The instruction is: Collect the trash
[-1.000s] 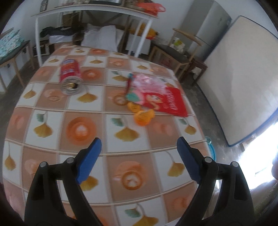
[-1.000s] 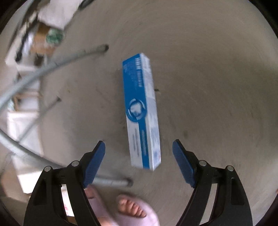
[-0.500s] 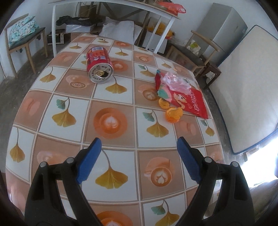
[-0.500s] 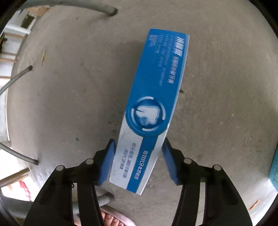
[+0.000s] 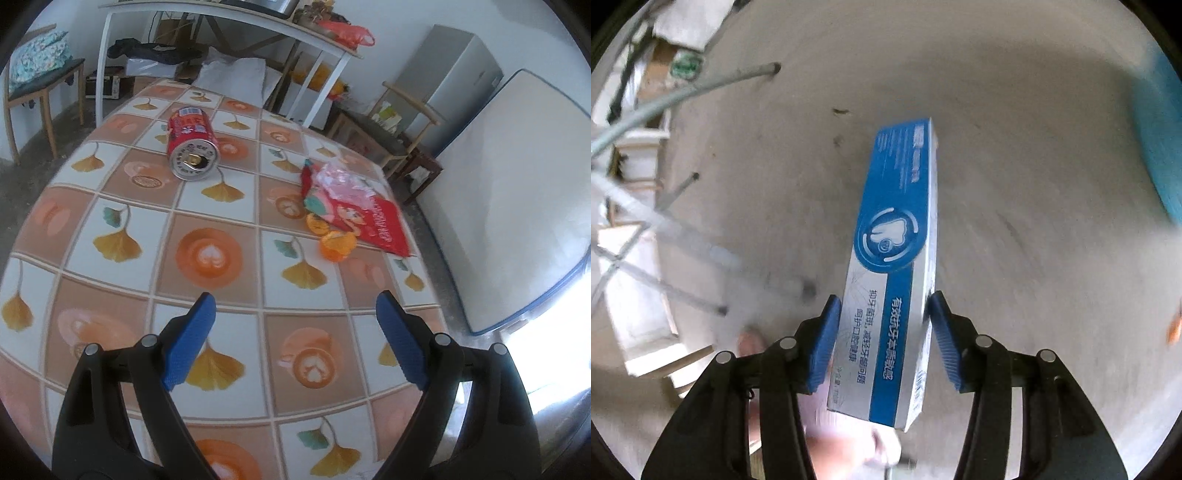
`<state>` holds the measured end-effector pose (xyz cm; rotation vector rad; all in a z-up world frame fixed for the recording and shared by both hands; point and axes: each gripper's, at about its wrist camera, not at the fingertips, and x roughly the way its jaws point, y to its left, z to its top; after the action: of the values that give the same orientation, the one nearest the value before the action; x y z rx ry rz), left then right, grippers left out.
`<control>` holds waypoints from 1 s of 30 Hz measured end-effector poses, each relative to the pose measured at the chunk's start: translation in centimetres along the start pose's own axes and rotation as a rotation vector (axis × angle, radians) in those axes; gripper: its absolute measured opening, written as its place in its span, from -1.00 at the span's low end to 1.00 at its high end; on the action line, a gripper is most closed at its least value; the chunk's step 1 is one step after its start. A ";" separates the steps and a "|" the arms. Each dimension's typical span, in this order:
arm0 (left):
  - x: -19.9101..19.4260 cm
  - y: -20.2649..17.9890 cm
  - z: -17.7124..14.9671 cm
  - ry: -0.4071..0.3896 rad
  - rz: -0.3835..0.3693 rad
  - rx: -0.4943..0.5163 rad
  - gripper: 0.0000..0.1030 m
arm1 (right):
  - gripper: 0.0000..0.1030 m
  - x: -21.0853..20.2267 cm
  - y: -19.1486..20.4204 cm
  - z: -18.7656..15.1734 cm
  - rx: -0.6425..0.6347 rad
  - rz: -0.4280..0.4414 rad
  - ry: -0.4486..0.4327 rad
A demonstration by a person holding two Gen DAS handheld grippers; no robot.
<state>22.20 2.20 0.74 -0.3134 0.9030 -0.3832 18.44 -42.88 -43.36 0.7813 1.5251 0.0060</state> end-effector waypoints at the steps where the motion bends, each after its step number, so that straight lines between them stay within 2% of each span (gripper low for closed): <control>1: 0.0 -0.1 -0.2 -0.006 -0.016 -0.004 0.64 | -0.07 -2.5 -1.4 -2.2 0.035 0.042 -0.012; 6: -0.5 -1.3 -1.0 -0.038 -0.093 -0.014 0.64 | -0.07 -11.0 -4.7 -9.4 0.124 0.174 -0.070; 10: -1.6 -2.5 -1.4 -0.075 -0.136 -0.004 0.64 | -0.07 -19.3 -3.3 -13.2 0.070 0.246 -0.206; 13: -2.4 -2.9 -1.7 -0.098 -0.163 -0.007 0.64 | -0.07 -25.4 -4.3 -13.2 0.112 0.280 -0.366; 16: -3.1 -3.0 -2.1 -0.108 -0.187 -0.018 0.64 | -0.06 -29.0 -7.0 -10.8 0.216 0.271 -0.471; 20: -4.9 -2.7 -2.6 -0.135 -0.192 -0.018 0.64 | -0.05 -29.6 -10.7 -6.9 0.398 0.225 -0.540; 22: -6.0 -2.4 -2.9 -0.154 -0.185 -0.019 0.64 | -0.03 -28.5 -11.8 -5.3 0.487 0.182 -0.571; 24: -6.8 -2.0 -3.1 -0.173 -0.174 -0.022 0.64 | 0.02 -27.1 -13.5 -3.9 0.541 0.186 -0.577; 25: -7.3 -1.7 -3.2 -0.183 -0.169 -0.027 0.64 | 0.11 -26.9 -14.6 -3.1 0.559 0.150 -0.565; 27: -7.8 -1.1 -3.2 -0.189 -0.162 -0.040 0.64 | 0.11 -26.5 -15.6 -2.8 0.609 0.098 -0.565; 30: -8.9 -0.3 -3.3 -0.215 -0.154 -0.048 0.64 | 0.12 -27.4 -14.8 -4.0 0.588 0.090 -0.604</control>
<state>14.49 5.58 5.21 -0.4610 0.6800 -0.4606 5.50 -65.20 -25.44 1.1850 0.9078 -0.5838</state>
